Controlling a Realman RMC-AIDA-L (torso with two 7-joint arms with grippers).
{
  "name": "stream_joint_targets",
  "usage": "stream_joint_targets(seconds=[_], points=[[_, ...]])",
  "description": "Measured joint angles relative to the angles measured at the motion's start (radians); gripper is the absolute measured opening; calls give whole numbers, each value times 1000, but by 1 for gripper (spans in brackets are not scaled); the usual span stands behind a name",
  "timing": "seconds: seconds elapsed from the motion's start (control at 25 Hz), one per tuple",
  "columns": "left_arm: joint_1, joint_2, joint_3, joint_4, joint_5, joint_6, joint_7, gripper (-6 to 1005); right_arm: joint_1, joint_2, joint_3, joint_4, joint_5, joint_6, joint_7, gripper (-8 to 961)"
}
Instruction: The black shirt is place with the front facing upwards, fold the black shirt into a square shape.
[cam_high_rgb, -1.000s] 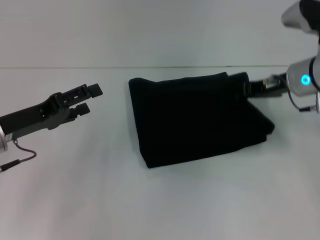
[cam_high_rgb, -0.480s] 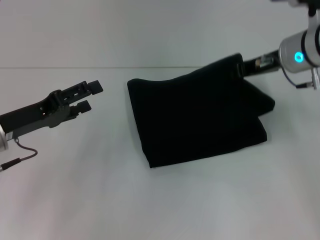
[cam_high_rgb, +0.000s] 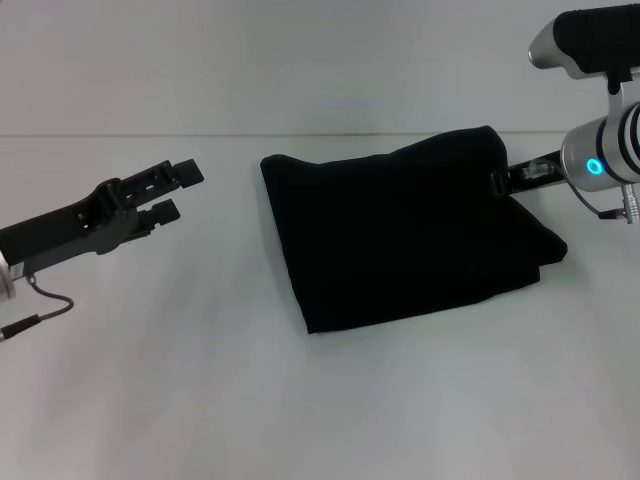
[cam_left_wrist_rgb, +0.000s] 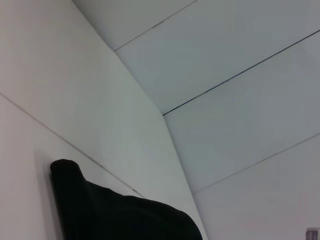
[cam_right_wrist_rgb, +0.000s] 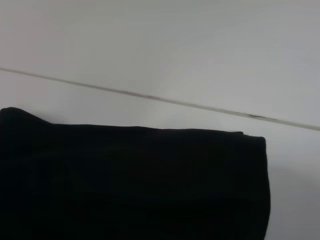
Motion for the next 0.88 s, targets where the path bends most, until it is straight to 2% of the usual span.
stream_joint_targets(seconds=[0.24,0.36,0.6,0.68,0.88], points=[[1,1,-2,0,0,-2,0,949,-5,-10,-1,8,-13,-29,14,118],[1,1,-3,0,0,-2,0,948,-16,-19,4,8,-18,-37,32,186],[2,1,-3,-1,-1,-1,0,948,-58,-53,37,-6,-15,-23,78,323],[4,1,-3,-1,-6,1,0,949,-78,-62,78,-45,18,-37,83,354],[7,1,-13,-2,-11,7,0,948,-109,-60,107,-151,162,-129,18,397]])
